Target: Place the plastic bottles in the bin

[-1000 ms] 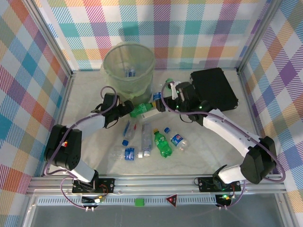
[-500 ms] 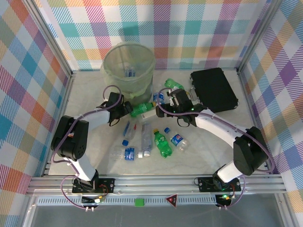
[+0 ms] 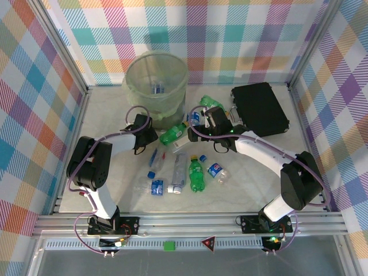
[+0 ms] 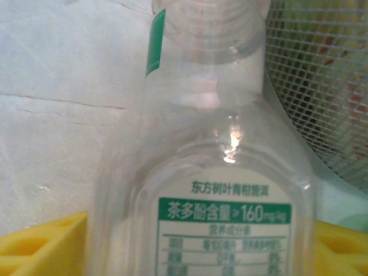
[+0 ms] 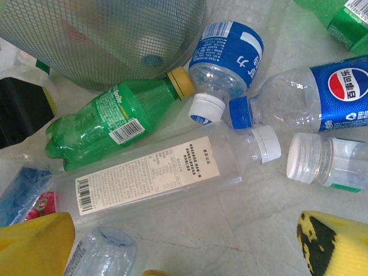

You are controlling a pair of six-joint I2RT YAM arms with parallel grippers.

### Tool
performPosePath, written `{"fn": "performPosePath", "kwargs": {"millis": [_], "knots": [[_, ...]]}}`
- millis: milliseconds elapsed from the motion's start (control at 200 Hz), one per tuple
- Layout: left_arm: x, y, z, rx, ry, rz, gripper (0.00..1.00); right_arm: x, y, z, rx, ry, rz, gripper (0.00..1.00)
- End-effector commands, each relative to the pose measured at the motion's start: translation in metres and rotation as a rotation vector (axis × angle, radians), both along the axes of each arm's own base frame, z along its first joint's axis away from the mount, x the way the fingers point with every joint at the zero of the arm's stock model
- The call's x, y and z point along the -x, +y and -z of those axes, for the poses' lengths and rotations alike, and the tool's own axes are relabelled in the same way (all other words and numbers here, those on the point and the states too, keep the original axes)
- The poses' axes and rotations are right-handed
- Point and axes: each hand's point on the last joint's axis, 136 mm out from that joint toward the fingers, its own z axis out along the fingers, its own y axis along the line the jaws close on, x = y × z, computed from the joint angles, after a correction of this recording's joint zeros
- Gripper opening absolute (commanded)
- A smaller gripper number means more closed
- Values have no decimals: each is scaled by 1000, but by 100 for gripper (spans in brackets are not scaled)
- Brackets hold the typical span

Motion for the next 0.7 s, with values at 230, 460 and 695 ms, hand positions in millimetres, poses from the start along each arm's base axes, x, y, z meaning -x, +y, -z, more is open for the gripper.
{"fn": "performPosePath", "kwargs": {"millis": [230, 460, 695], "knots": [[12, 15, -12, -63, -31, -32, 55, -2, 7, -10, -18, -10, -18, 99], [19, 32, -41, -122, -99, -63, 53, -1, 7, -10, -19, -12, -15, 99], [27, 60, -106, -182, -239, -115, 53, 0, 5, -10, -18, -12, -12, 99]]}}
